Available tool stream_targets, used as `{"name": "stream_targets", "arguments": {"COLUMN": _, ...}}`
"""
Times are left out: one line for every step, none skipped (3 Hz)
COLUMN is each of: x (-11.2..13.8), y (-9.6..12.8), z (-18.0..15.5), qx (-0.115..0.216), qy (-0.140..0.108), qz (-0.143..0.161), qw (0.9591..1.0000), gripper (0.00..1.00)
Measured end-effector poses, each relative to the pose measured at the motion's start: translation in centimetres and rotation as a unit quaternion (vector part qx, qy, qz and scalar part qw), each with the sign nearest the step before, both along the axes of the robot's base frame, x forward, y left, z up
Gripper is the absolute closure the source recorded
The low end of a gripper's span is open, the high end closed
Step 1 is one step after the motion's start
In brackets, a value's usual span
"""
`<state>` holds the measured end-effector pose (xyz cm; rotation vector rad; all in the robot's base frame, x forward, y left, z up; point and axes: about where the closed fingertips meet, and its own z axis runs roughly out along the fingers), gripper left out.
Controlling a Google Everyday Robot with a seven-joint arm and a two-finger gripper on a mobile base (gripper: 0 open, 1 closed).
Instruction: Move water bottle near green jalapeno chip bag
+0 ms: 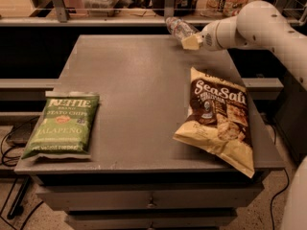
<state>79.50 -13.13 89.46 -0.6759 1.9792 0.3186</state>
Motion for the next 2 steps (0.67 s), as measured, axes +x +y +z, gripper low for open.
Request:
{"name": "stream_targets", "arguments": {"x": -2.11, "y": 2.59, "z": 3.33, "qx": -0.023, "qy": -0.016, "qz": 0.082, "qw": 0.9962, "gripper": 1.0}}
{"name": "stream_targets", "arguments": {"x": -2.6, "y": 2.93, "z": 2.72, "qx": -0.032, "qy": -0.008, "qz": 0.096, "qw": 0.9948, "gripper": 1.0}}
